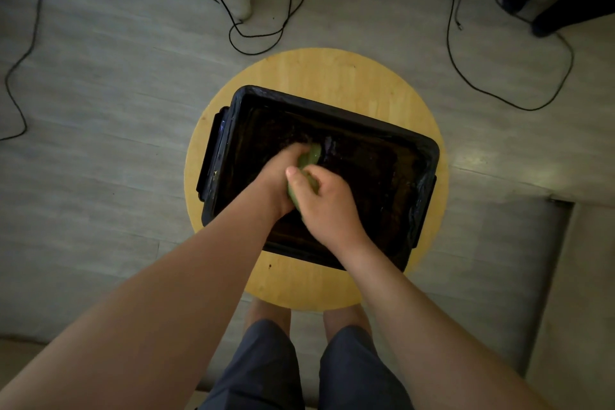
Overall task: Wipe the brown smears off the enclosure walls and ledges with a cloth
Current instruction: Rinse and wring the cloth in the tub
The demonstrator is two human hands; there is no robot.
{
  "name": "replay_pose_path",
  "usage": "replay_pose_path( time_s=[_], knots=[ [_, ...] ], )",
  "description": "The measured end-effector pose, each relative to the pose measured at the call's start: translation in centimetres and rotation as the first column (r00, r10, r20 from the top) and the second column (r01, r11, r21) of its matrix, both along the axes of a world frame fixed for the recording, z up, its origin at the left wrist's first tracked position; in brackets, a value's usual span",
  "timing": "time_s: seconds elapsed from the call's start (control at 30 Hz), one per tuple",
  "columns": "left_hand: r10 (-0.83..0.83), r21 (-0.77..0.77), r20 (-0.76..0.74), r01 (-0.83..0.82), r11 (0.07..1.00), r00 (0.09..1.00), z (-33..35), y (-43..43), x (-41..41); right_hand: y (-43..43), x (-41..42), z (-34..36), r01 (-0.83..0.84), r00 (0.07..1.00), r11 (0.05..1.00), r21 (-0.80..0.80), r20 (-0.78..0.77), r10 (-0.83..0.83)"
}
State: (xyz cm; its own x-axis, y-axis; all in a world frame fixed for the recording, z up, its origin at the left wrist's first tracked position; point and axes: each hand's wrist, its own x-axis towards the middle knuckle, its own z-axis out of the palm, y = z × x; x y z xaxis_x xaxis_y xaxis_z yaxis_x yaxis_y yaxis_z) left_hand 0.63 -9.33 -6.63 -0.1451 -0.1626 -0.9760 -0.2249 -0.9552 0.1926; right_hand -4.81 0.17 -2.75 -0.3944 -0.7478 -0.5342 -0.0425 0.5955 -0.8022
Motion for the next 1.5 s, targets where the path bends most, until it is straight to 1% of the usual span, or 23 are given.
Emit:
replay_pose_path(
  time_s=[0.07, 0.13, 0.23, 0.3, 0.33, 0.4, 0.47, 0.5, 0.6, 0.67, 0.7, 0.73, 0.8, 0.83, 0.9, 0.97, 1.1, 1.2, 1.23, 1.3, 1.37, 1.4, 1.5],
  knots=[
    [0.013, 0.006, 0.042, -0.013, 1.0, 0.999, -0.2, 0.1, 0.1, -0.5, 0.6, -0.6, 0.004, 0.992, 1.0, -0.001, -0.127, -0.005],
    [0.069, 0.036, 0.063, -0.071, 0.997, 0.996, -0.2, 0.0, 0.2, -0.7, 1.1, -2.3, -0.028, 0.941, 1.0, 0.001, -0.338, 0.027],
    [0.102, 0.016, 0.021, -0.102, 0.995, 0.995, 0.1, 0.2, 0.2, -0.6, 1.0, -4.9, -0.107, 0.771, 0.992, 0.068, -0.624, 0.126],
    [0.054, -0.049, 0.006, -0.054, 0.997, 0.998, 0.2, 0.8, 0.4, -0.2, 0.1, -6.3, -0.135, 0.648, 0.982, 0.135, -0.737, 0.191],
    [0.031, -0.084, -0.004, -0.031, 0.996, 1.0, 0.0, 1.0, 0.6, -0.1, -0.6, -6.9, -0.115, 0.623, 0.98, 0.16, -0.757, 0.196],
    [-0.004, -0.147, -0.004, 0.003, 0.989, 1.0, -0.2, 1.1, 0.7, 0.6, -2.2, -8.1, 0.034, 0.674, 0.975, 0.22, -0.725, 0.14],
    [-0.045, -0.194, 0.077, 0.059, 0.979, 0.996, -0.3, 0.9, 0.8, 0.9, -3.3, -8.8, 0.211, 0.825, 0.908, 0.361, -0.565, 0.033],
    [-0.06, -0.201, 0.117, 0.083, 0.976, 0.991, -0.3, 1.0, 0.8, 0.8, -3.3, -8.8, 0.253, 0.88, 0.867, 0.43, -0.474, -0.022],
    [-0.07, -0.146, 0.145, 0.092, 0.985, 0.987, -0.2, 1.4, 0.3, -0.2, -1.7, -8.2, 0.212, 0.972, 0.817, 0.537, -0.205, -0.117],
    [-0.154, -0.145, 0.134, 0.173, 0.974, 0.979, -0.5, 1.8, -0.2, -0.8, -0.9, -7.3, 0.095, 0.994, 0.833, 0.545, -0.006, -0.11],
    [-0.17, -0.126, 0.121, 0.185, 0.975, 0.978, -0.7, 1.9, -0.1, -0.8, -0.6, -6.6, 0.042, 0.996, 0.865, 0.5, 0.047, -0.076],
    [-0.142, -0.086, 0.101, 0.151, 0.985, 0.985, -0.9, 1.7, 0.0, -0.6, -0.3, -5.9, -0.003, 1.0, 0.902, 0.431, 0.024, -0.009],
    [-0.035, 0.032, 0.025, 0.034, 0.999, 0.999, -0.7, 0.8, 0.3, 0.0, 0.3, -4.4, -0.053, 0.98, 0.964, 0.261, -0.174, 0.101],
    [-0.02, 0.074, -0.001, 0.02, 0.997, 1.0, -0.4, 0.4, 0.5, 0.3, 0.6, -3.5, -0.06, 0.958, 0.985, 0.162, -0.267, 0.102],
    [-0.095, 0.057, -0.015, 0.096, 0.994, 0.995, -0.2, 0.0, 0.5, 0.4, 1.1, -2.2, -0.079, 0.931, 0.996, -0.041, -0.361, 0.059],
    [-0.151, -0.011, -0.025, 0.15, 0.989, 0.988, -0.2, 0.1, 0.1, -0.1, 1.3, -2.0, -0.096, 0.916, 0.989, -0.11, -0.398, 0.045],
    [-0.112, -0.05, -0.028, 0.11, 0.993, 0.993, 0.6, 1.0, 0.0, -1.1, 0.2, -4.5, -0.058, 0.814, 0.997, -0.046, -0.581, 0.02],
    [-0.057, -0.058, -0.069, 0.053, 0.997, 0.996, 0.7, 1.5, 0.7, -0.9, -2.0, -7.4, -0.1, 0.661, 0.991, 0.091, -0.739, 0.135],
    [-0.05, -0.076, -0.072, 0.045, 0.996, 0.996, 0.7, 1.7, 0.9, -0.7, -2.9, -8.1, -0.107, 0.636, 0.985, 0.133, -0.753, 0.17],
    [-0.043, -0.077, -0.044, 0.039, 0.996, 0.998, 0.5, 1.7, 1.5, -0.2, -4.3, -8.9, -0.008, 0.709, 0.981, 0.191, -0.691, 0.14],
    [-0.032, -0.05, 0.025, 0.034, 0.998, 0.999, 0.0, 1.6, 2.0, -0.1, -4.6, -8.8, 0.173, 0.843, 0.941, 0.292, -0.537, 0.011],
    [-0.026, -0.046, 0.065, 0.029, 0.999, 0.998, -0.3, 1.6, 2.3, 0.0, -4.4, -8.7, 0.238, 0.876, 0.908, 0.345, -0.48, -0.048],
    [-0.075, -0.149, 0.144, 0.097, 0.984, 0.987, -0.8, 1.4, 2.1, -0.5, -2.5, -8.3, 0.256, 0.944, 0.833, 0.491, -0.312, -0.106]
  ],
)
